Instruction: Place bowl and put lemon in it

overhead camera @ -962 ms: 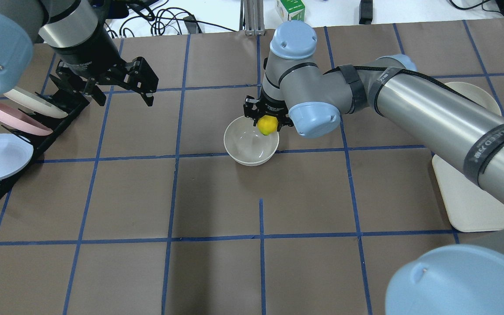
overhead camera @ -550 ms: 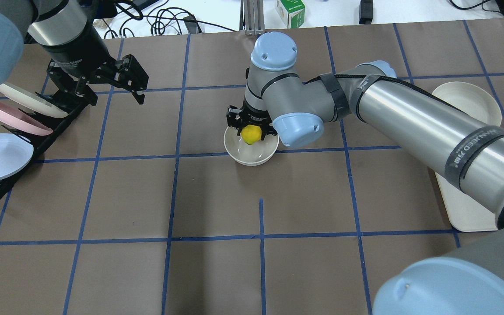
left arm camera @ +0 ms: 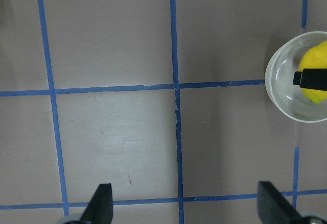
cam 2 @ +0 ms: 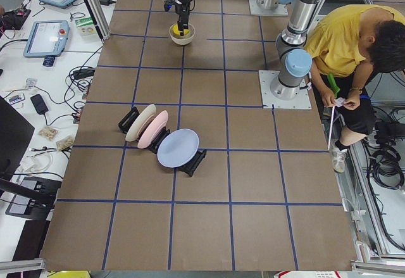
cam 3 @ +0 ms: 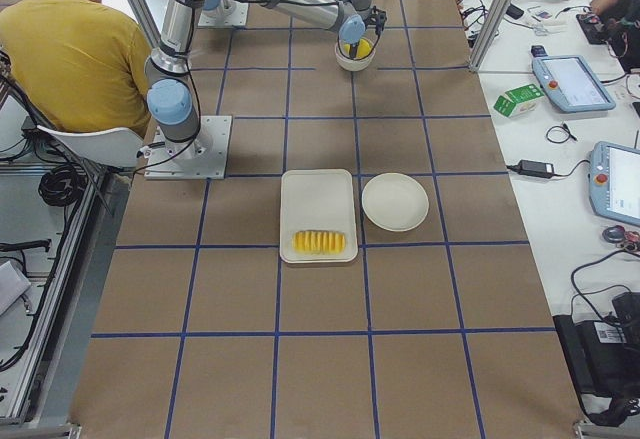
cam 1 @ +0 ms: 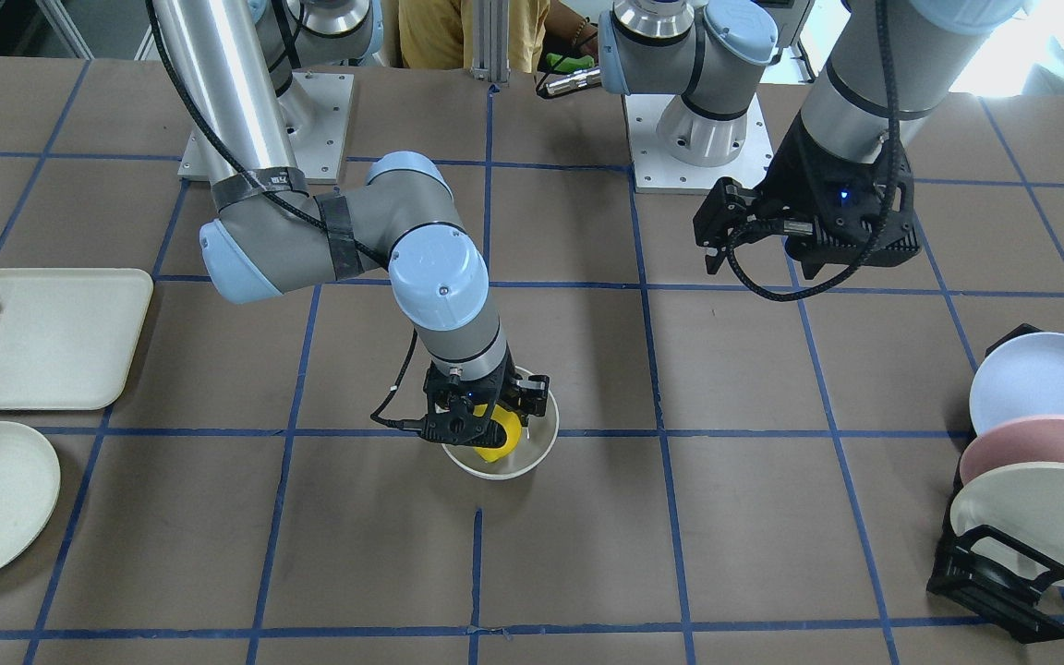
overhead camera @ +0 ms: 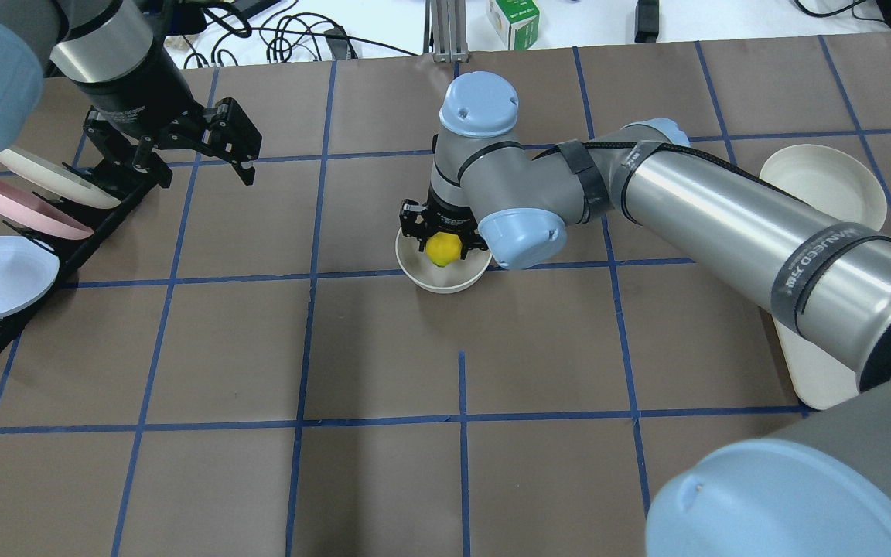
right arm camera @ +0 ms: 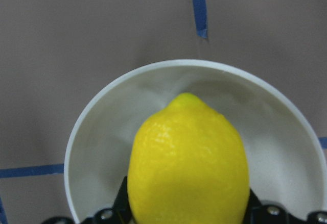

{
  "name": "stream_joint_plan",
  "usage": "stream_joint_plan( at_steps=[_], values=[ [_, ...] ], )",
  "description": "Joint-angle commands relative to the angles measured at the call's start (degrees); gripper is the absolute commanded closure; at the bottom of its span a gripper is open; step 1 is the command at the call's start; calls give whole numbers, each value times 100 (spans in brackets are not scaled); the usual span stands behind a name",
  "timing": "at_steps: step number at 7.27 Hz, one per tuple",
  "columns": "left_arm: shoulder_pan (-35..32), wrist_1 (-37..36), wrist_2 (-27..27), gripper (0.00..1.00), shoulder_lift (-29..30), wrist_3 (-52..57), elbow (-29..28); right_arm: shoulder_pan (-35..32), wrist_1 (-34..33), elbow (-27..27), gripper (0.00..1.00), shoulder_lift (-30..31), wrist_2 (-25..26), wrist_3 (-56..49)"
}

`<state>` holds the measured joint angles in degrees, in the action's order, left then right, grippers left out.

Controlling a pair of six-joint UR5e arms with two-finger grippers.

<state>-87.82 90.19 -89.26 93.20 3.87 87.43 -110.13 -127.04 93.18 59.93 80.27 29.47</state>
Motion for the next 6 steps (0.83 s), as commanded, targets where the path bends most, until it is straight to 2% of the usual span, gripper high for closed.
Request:
stream_joint_plan(
  at_steps=[1,2,3,4,6],
  values=[
    [2,-2,14,0,5,0,2,0,-66,-1,34,-192,-2,14],
    [2,-2,6,0,5,9,2,0,-101,-1,25,-184,-2,32],
    [2,-2,-3,0,5,9,2,0,-110,-10,10,-184,7,32],
    [2,-11,-3,0,5,9,2,0,-110,-19,0,-184,-2,41],
    [2,-11,-3,0,5,0,11,9,-58,-63,0,-114,67,58]
  ],
)
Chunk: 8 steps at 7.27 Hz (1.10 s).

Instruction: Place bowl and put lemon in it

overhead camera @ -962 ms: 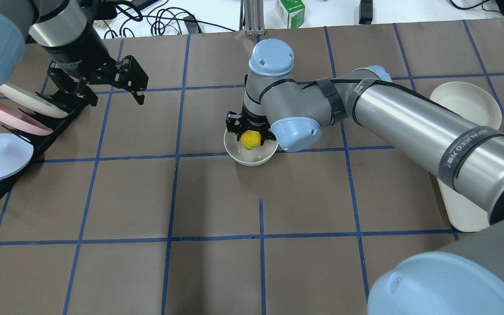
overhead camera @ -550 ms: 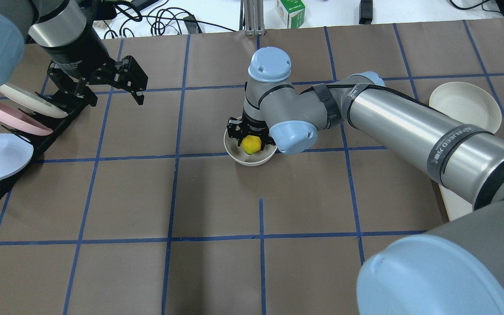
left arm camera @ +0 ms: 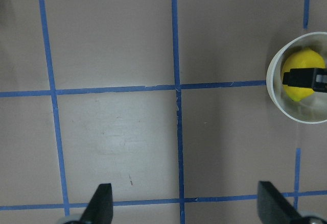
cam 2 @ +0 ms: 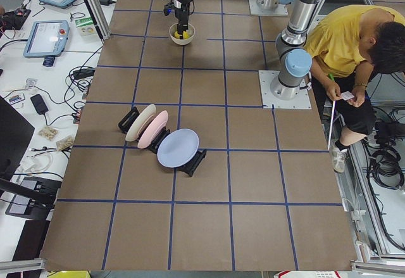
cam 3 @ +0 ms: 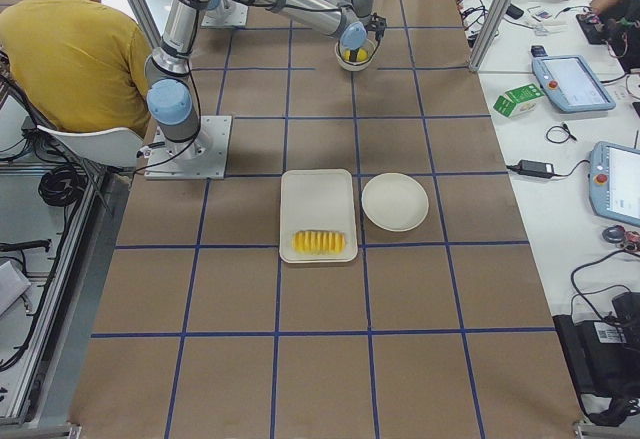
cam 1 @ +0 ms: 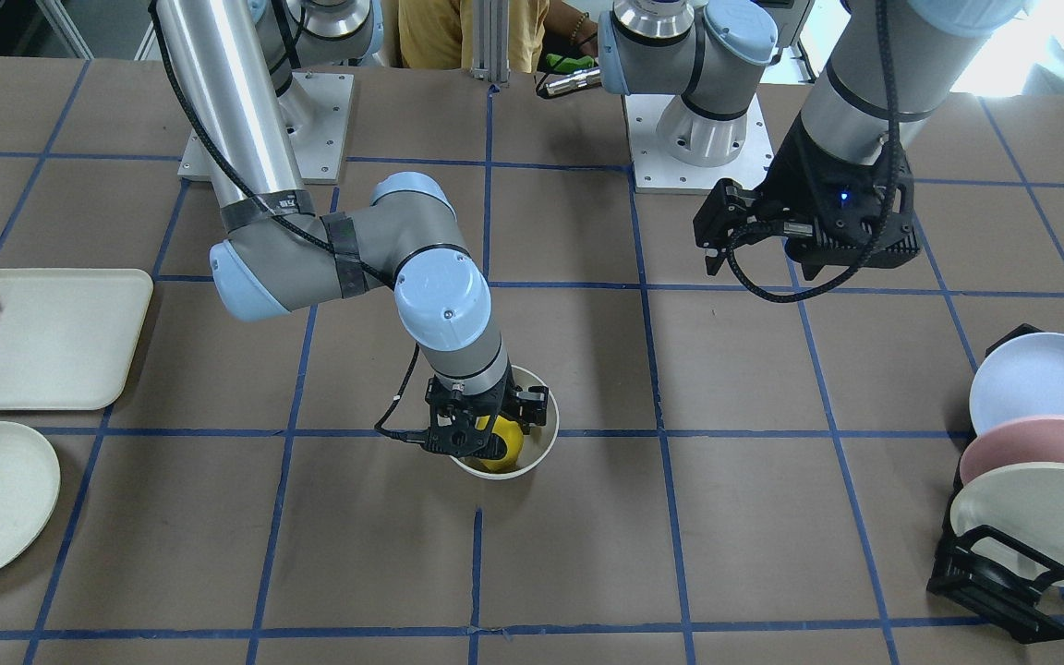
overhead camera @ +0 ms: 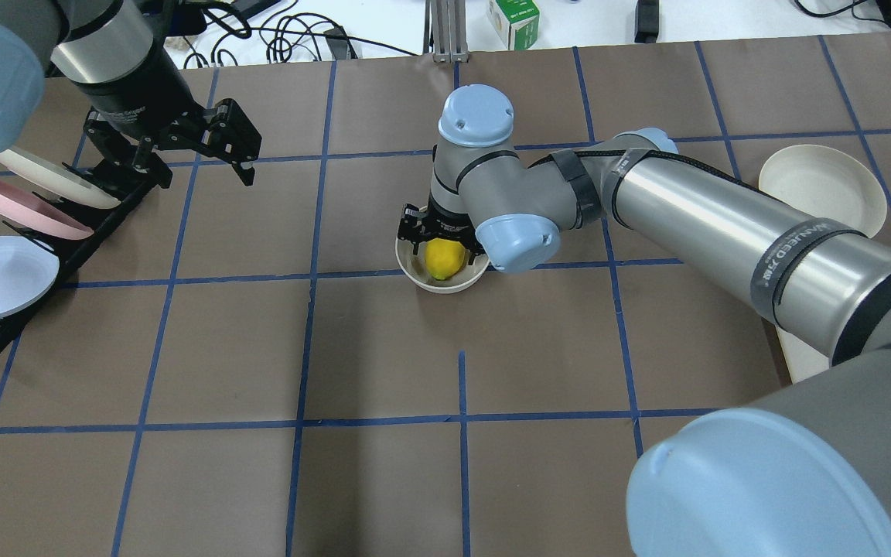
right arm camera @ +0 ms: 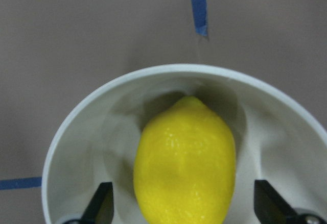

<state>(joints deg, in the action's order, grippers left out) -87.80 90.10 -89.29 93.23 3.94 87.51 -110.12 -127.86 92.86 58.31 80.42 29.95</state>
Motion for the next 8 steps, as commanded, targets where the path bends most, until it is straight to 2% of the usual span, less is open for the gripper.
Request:
stream_joint_plan(
  at_steps=[1,2,4,5,6,8],
  values=[
    [0,-1,-9,0,3,-7,12,60,60,-118,0,293,62,2],
    [0,-1,-9,0,-6,-7,21,191,312,-41,0,652,88,-93],
    [0,-1,-9,0,-6,-7,21,778,1644,-180,0,1407,272,-504],
    [0,-1,17,0,3,-7,3,1138,2495,-241,0,1829,429,-1613],
    [0,-1,-9,0,-6,1,12,1472,3095,-242,0,2260,805,-2085],
    [9,-1,-9,0,-6,2,-6,1852,3670,-198,0,2815,915,-2781]
  ],
)
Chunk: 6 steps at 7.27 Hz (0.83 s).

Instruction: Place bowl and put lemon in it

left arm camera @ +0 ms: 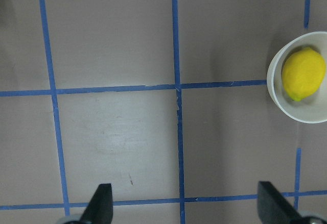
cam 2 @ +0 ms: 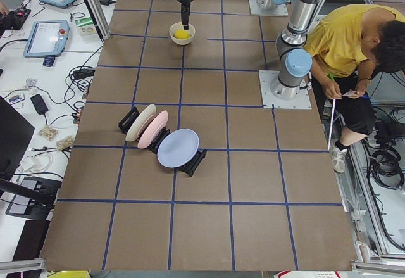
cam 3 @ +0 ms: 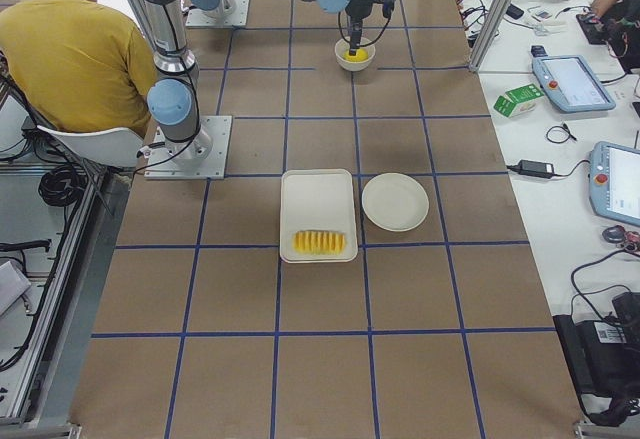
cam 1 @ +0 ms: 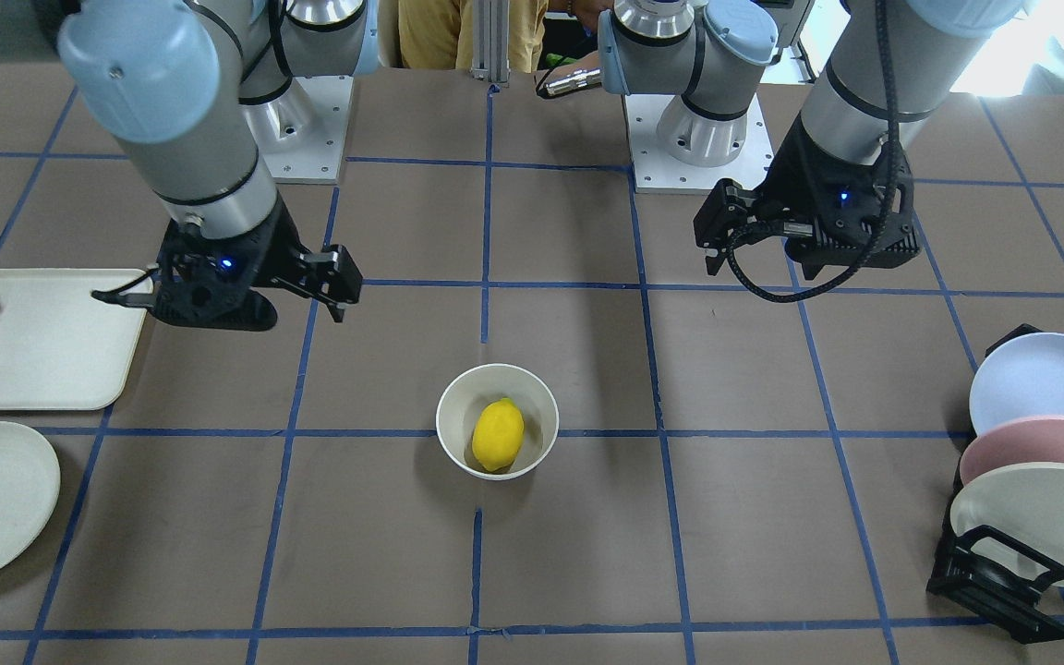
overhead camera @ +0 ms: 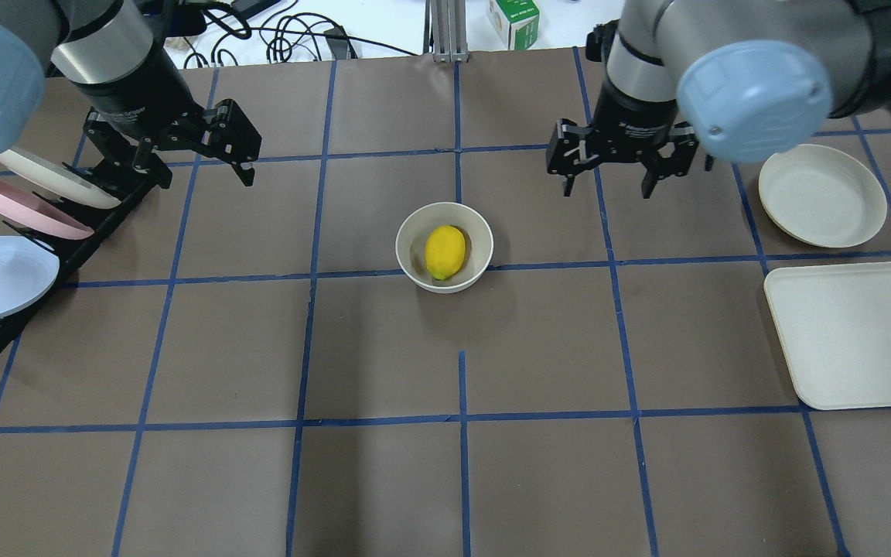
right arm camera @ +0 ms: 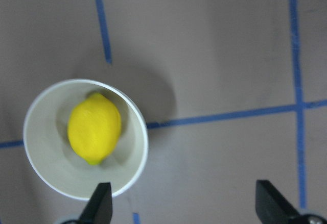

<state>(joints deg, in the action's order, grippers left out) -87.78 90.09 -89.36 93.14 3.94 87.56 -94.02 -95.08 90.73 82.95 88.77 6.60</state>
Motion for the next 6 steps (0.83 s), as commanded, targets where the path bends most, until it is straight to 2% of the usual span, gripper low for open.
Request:
stream_joint_plan(
  at_steps=[1,6],
  values=[
    [7,0,15,0,20,-8,-11,261,377,58,0,423,-34,-431],
    [7,-70,33,0,20,-8,-72,341,429,76,0,547,-17,-396]
  ],
)
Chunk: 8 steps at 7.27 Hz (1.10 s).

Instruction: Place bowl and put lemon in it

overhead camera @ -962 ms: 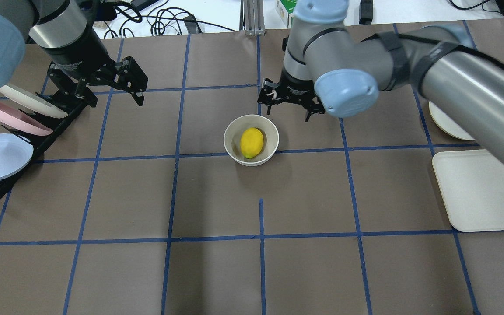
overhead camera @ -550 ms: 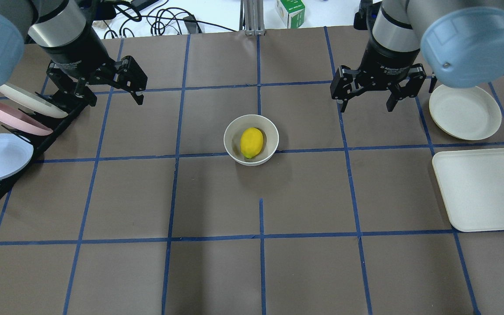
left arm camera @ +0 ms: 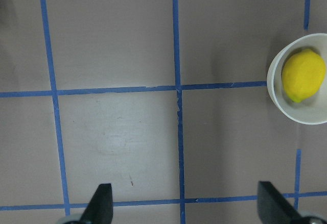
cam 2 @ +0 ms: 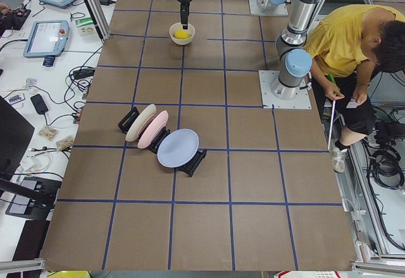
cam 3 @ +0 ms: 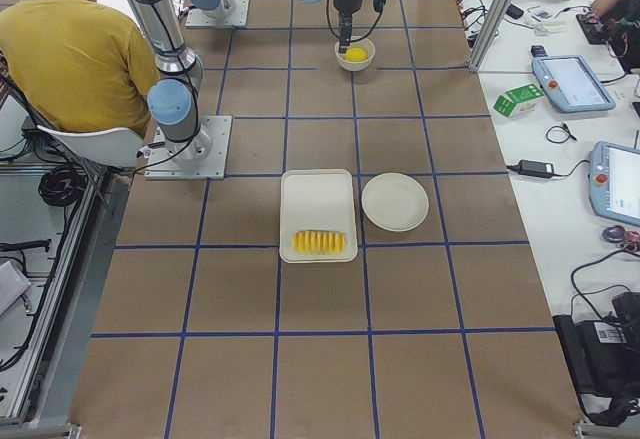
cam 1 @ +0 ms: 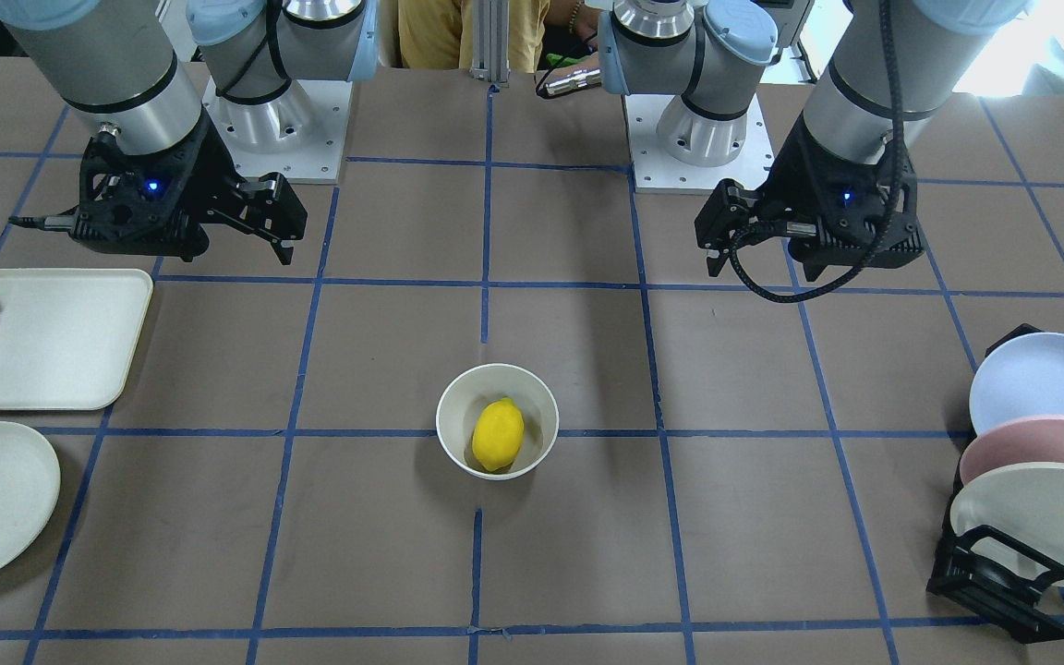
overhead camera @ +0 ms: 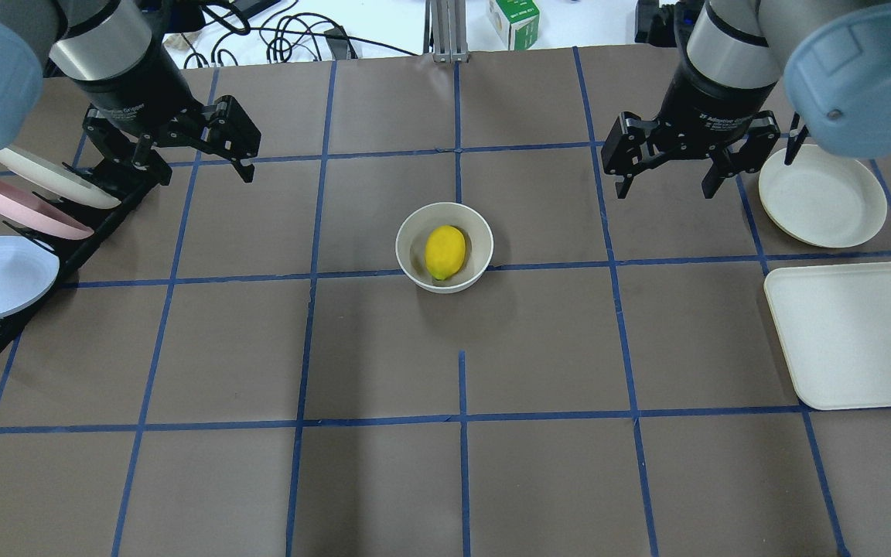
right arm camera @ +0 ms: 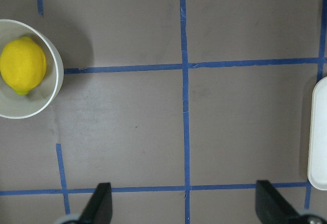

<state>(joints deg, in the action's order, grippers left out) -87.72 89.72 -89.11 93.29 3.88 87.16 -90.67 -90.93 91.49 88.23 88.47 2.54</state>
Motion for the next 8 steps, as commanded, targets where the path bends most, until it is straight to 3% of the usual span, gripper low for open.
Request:
stream_joint_plan(
  at_steps=[1,8],
  values=[
    [0,-34,16,0,14,-1,-49,6,5,1,0,28,12,10],
    [9,-95,-28,0,5,-1,-58,6,-13,1,0,54,-23,1]
  ],
)
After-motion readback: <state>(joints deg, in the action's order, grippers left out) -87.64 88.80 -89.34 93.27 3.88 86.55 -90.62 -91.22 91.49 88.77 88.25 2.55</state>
